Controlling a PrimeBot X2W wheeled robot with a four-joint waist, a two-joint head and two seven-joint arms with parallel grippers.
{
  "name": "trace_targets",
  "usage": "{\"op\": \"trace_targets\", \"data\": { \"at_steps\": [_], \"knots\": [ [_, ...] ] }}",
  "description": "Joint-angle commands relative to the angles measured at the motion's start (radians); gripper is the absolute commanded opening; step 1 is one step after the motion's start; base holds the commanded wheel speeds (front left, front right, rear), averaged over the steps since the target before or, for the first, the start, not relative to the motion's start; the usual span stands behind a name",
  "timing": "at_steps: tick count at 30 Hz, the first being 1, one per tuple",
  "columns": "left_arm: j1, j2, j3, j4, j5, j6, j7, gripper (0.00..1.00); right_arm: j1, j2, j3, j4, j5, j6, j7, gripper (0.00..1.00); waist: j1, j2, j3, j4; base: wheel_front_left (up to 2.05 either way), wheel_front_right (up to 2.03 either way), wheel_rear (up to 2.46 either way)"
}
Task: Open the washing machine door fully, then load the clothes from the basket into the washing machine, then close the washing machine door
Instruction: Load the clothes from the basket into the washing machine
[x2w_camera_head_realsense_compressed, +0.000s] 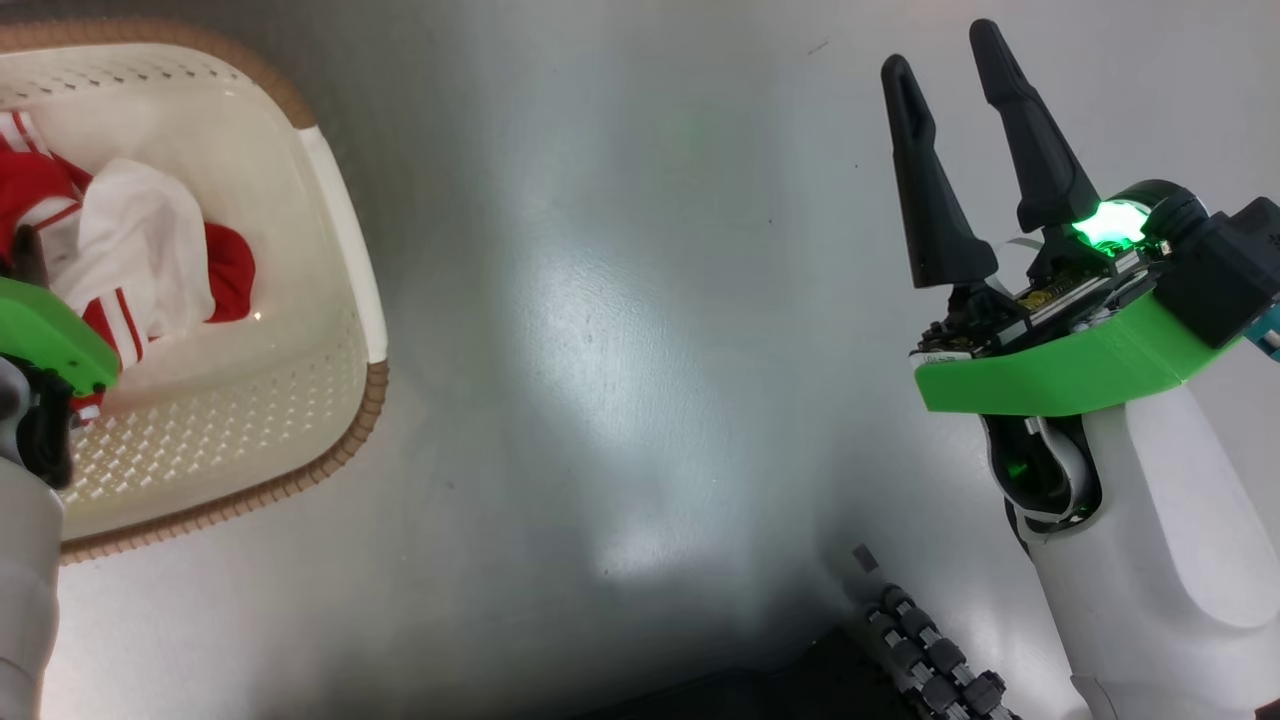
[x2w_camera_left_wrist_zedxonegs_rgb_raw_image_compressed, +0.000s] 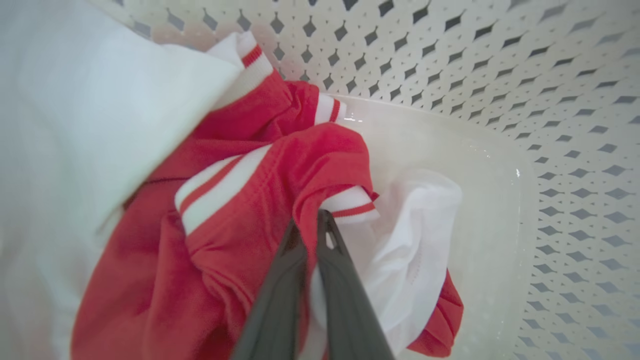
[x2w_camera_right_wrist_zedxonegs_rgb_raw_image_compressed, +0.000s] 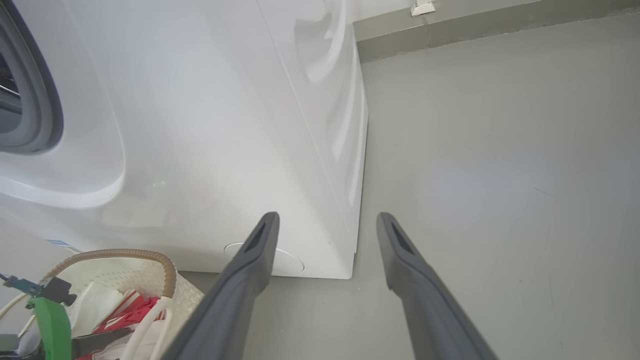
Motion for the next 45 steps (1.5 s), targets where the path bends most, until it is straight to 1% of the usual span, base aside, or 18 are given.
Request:
{"op": "trace_targets", "data": {
  "at_steps": [1, 16, 25, 34, 41, 45],
  "knots": [
    [0.032, 0.048, 0.012, -0.001, -0.007, 0.002, -0.011, 0.00, 0.031, 0.004, 0.015, -0.019, -0.005, 0.002, -0.005, 1.00, 0.0000, -0.0001, -0.005, 0.003, 0.00, 0.00, 0.00],
    [0.063, 0.034, -0.005, -0.009, -0.034, -0.002, -0.083, 0.00, 0.033, 0.001, 0.024, -0.006, 0.000, 0.002, -0.005, 1.00, 0.0000, -0.0001, -0.064, 0.019, 0.00, 0.00, 0.00],
    [0.134, 0.026, -0.050, -0.077, -0.068, -0.003, -0.112, 0.00, 0.040, -0.001, 0.037, 0.012, 0.009, 0.002, -0.005, 1.00, 0.0000, -0.0001, -0.147, 0.030, 0.00, 0.00, 0.00],
    [0.235, 0.041, -0.077, -0.185, -0.104, -0.003, -0.127, 0.00, 0.067, -0.007, 0.042, 0.030, 0.020, 0.002, -0.005, 1.00, 0.0000, -0.0001, -0.240, 0.041, 0.00, 0.00, 0.00],
    [0.333, 0.051, -0.033, -0.311, -0.092, -0.003, -0.127, 0.00, 0.087, -0.015, 0.043, 0.043, 0.027, 0.002, -0.005, 1.00, 0.0000, -0.0001, -0.311, 0.056, 0.00, 0.00, 0.00],
    [0.389, 0.039, 0.004, -0.378, -0.073, -0.003, -0.127, 0.00, 0.097, -0.018, 0.043, 0.052, 0.031, 0.002, -0.005, 1.00, 0.0000, -0.0001, -0.351, 0.067, 0.00, 0.00, 0.00]
  ]
}}
